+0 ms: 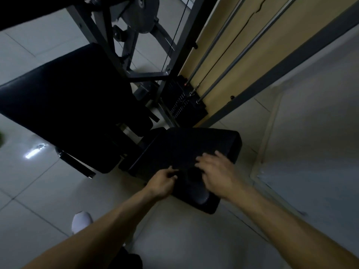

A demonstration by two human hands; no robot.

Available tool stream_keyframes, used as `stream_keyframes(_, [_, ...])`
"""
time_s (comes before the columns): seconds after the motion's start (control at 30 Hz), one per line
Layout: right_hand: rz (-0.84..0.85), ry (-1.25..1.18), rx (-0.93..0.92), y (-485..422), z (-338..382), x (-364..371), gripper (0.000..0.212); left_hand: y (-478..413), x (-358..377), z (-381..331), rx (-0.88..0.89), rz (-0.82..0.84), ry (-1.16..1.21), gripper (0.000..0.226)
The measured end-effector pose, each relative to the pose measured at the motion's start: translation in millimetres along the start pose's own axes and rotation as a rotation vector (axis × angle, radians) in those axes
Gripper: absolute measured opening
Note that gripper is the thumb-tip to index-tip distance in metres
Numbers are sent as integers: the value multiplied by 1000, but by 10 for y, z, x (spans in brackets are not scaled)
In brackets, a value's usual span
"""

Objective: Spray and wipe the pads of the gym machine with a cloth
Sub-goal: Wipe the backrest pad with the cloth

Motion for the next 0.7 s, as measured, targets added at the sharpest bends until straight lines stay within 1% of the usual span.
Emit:
stream_keyframes(0.03, [11,44,94,-148,-251,-64,38,-19,4,8,7,-3,-10,43])
stream_keyframes(0.1, [120,97,266,-435,-678,-162,31,-55,0,41,16,-6,-16,43])
stream_keyframes(0.17, [146,86,353,-562,-852,-185,26,-84,-11,97,28,-8,-17,42])
stream_keyframes(0.2, [140,96,354,-552,-798,-178,26,-94,-16,119,34,-9,-22,41])
stream_keyframes(0.3, [171,78,194,-287,-202,-9,35,-144,-91,183,-2,-68,26,37])
stream_keyframes(0.33, [195,13,108,-189,70,41,36,-150,-134,199,-18,-121,52,35])
stream_keyframes(0.4, [302,-133,-119,-130,506,128,36,-190,-251,239,-45,-240,91,33])
stream_keyframes(0.43, [365,-148,-221,-186,581,181,37,-218,-303,279,-64,-273,106,33])
stream_keyframes(0.47, [394,-114,-275,-326,524,232,40,-255,-345,336,-86,-286,112,34])
stream_keyframes(0.5, [387,-59,-269,-525,379,291,45,-288,-380,401,-107,-276,109,36])
stream_keyframes(0.53, [375,2,-200,-748,182,340,48,-332,-407,476,-119,-265,97,38])
stream_keyframes(0.57, [365,60,-86,-963,-51,356,47,-369,-434,537,-138,-257,84,39])
stream_keyframes(0.63, [298,125,160,-1301,-406,367,30,-456,-486,673,-158,-255,87,40])
stream_keyframes(0.67, [277,147,231,-1400,-413,402,22,-490,-513,711,-159,-260,103,39])
stream_keyframes(0.7, [281,142,243,-1478,-296,511,20,-516,-542,751,-176,-272,141,38])
Point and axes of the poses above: each hand's wrist, its own y-axis away from the middle knuckle, its own x-axis out of the palm, z = x × y, the point moved 4 cm from there along -y, towards the middle knuckle
